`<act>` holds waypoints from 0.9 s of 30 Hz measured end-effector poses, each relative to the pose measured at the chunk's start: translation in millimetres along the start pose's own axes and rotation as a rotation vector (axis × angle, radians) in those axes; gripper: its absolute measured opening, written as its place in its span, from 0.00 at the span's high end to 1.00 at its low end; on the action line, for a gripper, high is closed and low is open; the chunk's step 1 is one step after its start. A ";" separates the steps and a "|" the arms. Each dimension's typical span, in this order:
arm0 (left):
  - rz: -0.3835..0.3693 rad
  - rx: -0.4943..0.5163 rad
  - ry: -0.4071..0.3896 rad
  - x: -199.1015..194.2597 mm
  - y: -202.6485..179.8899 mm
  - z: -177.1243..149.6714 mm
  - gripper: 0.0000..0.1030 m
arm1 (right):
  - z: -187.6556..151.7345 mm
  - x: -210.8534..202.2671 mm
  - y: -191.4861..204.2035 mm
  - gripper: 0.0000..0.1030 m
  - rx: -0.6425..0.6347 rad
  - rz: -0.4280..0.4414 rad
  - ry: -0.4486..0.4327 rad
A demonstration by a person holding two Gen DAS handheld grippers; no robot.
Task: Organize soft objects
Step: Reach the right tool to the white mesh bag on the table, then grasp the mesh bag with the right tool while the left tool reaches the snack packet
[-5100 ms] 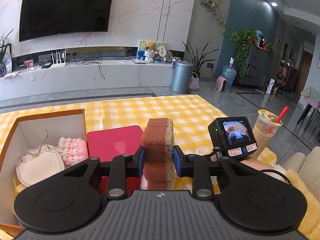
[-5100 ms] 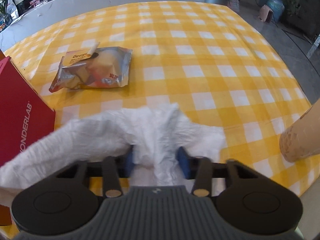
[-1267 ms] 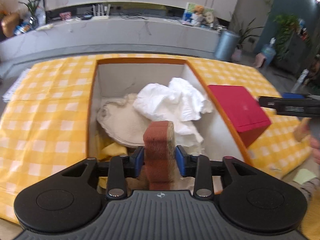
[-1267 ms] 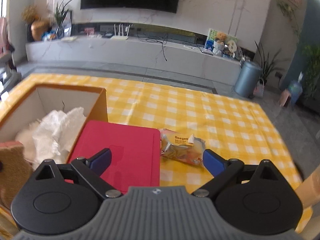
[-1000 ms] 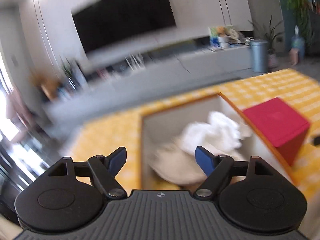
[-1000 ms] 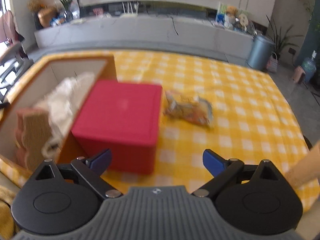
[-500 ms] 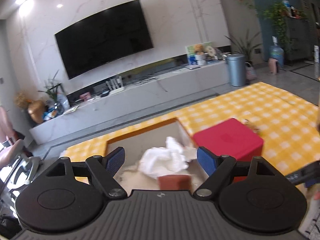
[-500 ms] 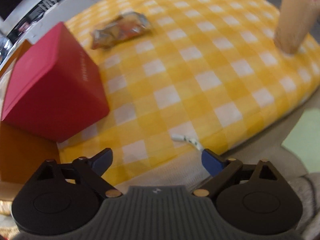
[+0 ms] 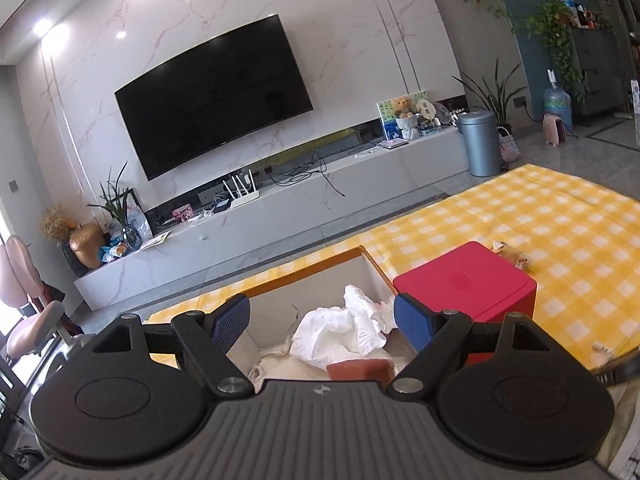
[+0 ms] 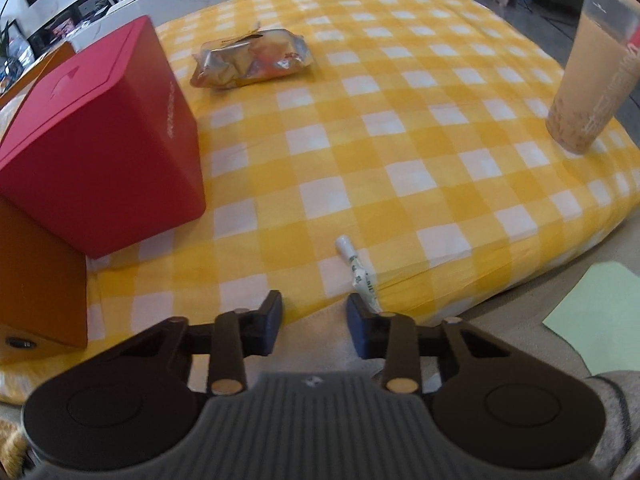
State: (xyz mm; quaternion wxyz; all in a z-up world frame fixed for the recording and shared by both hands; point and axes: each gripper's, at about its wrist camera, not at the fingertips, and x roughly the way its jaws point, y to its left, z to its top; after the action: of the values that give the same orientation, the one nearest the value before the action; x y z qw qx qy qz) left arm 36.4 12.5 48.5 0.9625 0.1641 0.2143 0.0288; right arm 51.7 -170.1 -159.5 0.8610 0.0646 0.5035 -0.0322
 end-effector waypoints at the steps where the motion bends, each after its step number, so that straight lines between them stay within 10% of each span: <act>1: 0.004 -0.002 0.000 -1.6 1.4 0.4 0.07 | -1.9 -0.9 2.4 0.90 -0.031 0.006 0.001; 6: 0.017 0.018 -0.035 -10.5 -5.6 2.1 0.07 | -6.6 -5.0 10.3 1.00 -0.099 0.025 -0.017; 12: -0.141 -0.028 -0.017 -9.6 -9.7 2.6 0.11 | 5.5 -31.2 1.7 1.00 -0.069 0.083 -0.117; 23: -0.126 -0.082 0.023 -6.6 -3.0 2.2 0.13 | 74.5 -80.6 -12.4 1.00 -0.052 0.063 -0.320; 27: -0.113 -0.067 0.030 -8.9 -5.7 2.4 0.13 | 96.0 -49.7 -1.0 0.95 -0.164 0.060 -0.226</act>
State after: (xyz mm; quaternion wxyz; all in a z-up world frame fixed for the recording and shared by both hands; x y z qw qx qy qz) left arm 29.2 5.2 52.2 0.9641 0.1190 0.2367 -0.0158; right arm 110.0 -185.4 -69.7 0.9151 0.0048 0.4022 0.0276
